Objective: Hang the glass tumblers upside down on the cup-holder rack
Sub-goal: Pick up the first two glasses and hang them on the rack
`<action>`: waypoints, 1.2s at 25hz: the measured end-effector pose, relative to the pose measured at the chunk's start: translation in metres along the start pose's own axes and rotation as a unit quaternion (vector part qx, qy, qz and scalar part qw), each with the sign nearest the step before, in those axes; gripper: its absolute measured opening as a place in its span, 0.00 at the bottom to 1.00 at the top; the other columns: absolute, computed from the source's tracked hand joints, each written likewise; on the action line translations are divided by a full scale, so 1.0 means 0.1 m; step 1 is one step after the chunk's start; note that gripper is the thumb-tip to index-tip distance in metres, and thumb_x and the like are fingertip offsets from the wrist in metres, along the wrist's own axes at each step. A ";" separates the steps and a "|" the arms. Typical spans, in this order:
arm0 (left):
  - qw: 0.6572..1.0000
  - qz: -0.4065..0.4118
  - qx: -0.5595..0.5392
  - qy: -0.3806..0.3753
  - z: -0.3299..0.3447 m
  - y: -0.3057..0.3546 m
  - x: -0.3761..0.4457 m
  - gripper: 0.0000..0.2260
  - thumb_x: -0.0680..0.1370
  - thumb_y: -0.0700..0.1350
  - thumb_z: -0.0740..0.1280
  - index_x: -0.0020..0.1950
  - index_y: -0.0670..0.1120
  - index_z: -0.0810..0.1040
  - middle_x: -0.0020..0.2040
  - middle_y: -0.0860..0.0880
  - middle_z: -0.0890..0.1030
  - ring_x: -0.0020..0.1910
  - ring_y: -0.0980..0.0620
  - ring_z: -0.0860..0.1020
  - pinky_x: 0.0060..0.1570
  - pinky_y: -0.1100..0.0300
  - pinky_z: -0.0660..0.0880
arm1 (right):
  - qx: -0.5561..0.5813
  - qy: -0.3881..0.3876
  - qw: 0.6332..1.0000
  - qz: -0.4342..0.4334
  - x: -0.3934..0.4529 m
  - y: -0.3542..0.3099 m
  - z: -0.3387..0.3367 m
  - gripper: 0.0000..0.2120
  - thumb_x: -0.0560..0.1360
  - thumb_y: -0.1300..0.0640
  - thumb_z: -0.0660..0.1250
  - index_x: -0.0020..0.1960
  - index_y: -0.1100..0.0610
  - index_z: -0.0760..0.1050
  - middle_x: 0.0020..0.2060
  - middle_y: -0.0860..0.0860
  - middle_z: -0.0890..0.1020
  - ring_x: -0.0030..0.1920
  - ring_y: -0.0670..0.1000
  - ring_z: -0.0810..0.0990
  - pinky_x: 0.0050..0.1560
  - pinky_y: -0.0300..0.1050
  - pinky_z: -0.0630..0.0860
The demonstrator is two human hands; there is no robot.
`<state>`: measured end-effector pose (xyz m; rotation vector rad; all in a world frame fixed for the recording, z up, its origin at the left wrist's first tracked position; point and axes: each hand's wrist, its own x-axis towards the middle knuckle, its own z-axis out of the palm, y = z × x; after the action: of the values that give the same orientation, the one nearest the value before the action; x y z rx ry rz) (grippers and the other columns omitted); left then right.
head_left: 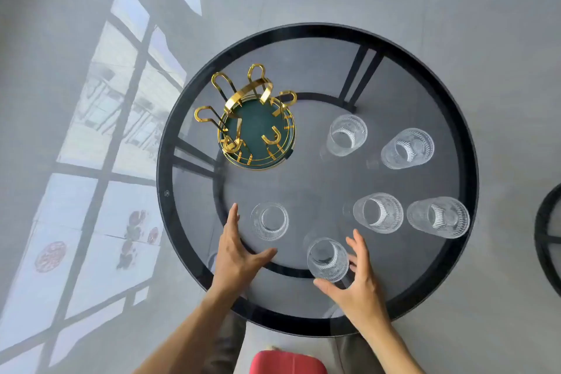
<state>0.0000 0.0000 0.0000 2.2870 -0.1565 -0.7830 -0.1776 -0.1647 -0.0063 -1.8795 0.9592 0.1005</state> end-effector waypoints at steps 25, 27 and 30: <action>0.924 0.356 0.005 0.141 0.82 -0.91 0.99 0.35 0.61 0.65 0.75 0.65 0.59 0.71 0.56 0.75 0.72 0.58 0.58 0.75 0.57 0.61 0.70 | -0.018 0.177 0.949 -0.260 0.82 0.93 0.81 0.43 0.56 0.35 0.75 0.68 0.46 0.68 0.60 0.30 0.72 0.62 0.42 0.73 0.61 0.42 0.68; 0.923 0.356 0.003 0.144 0.81 -0.91 0.94 0.35 0.60 0.65 0.75 0.64 0.58 0.72 0.55 0.73 0.71 0.57 0.58 0.74 0.58 0.61 0.69 | -0.011 0.176 0.951 -0.253 0.75 0.88 0.80 0.42 0.55 0.35 0.75 0.67 0.41 0.66 0.58 0.34 0.74 0.61 0.46 0.74 0.60 0.43 0.68; 0.930 0.342 -0.016 0.130 0.80 -0.90 0.91 0.34 0.59 0.64 0.76 0.63 0.60 0.71 0.56 0.66 0.75 0.58 0.57 0.74 0.59 0.58 0.70 | -0.003 0.184 0.945 -0.269 0.71 0.84 0.80 0.39 0.54 0.35 0.74 0.63 0.35 0.63 0.53 0.33 0.75 0.57 0.47 0.76 0.59 0.46 0.70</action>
<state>0.0182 -0.0085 -0.1495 2.0616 -0.7605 -0.1162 -0.1576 -0.1586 -0.1409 -2.1429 0.6463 -0.5932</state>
